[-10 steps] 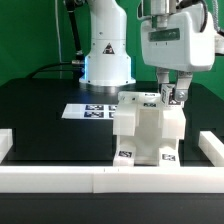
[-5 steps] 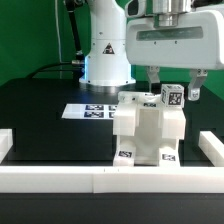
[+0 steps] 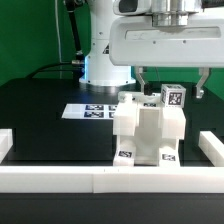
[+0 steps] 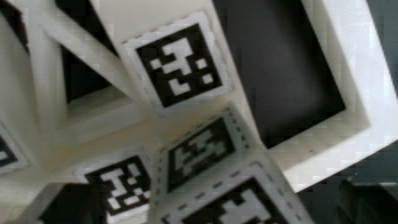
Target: Assemble chair
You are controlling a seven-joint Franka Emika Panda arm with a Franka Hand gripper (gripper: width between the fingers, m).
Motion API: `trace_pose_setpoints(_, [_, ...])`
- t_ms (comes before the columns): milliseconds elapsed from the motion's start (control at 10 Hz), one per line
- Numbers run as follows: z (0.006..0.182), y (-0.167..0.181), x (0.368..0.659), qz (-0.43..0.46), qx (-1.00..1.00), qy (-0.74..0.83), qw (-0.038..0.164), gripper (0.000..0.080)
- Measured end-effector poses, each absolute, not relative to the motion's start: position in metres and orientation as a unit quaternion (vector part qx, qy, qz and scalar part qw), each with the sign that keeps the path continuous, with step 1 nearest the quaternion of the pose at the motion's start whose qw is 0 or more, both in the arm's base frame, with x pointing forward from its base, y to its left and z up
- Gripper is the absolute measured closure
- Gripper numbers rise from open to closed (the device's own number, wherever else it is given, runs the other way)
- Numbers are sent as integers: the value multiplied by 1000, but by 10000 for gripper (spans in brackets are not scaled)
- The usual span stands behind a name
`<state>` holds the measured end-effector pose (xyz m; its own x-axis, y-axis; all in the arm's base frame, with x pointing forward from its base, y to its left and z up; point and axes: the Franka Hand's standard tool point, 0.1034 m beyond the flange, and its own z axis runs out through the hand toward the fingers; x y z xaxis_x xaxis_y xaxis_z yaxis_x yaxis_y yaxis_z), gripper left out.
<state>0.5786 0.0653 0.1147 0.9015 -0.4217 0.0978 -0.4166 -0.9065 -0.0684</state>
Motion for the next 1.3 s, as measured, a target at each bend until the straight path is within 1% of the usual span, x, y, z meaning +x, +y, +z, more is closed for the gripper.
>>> trace_pose_setpoints(400, [114,66,578,-58,-997,57,0,150])
trace_pose_setpoints(600, [114,65,578,-58,-998,32,-4,150])
trace_pose_setpoints(800, [114,65,578,-58,-998,33,-4,416])
trace_pose_setpoints(900, [114,65,578,-58,-998,40,-4,513])
trace_pose_setpoints(1100, [114,65,578,-58,-997,49,-3,512])
trace_pose_setpoints(1300, [114,65,578,-58,-993,100,0,512])
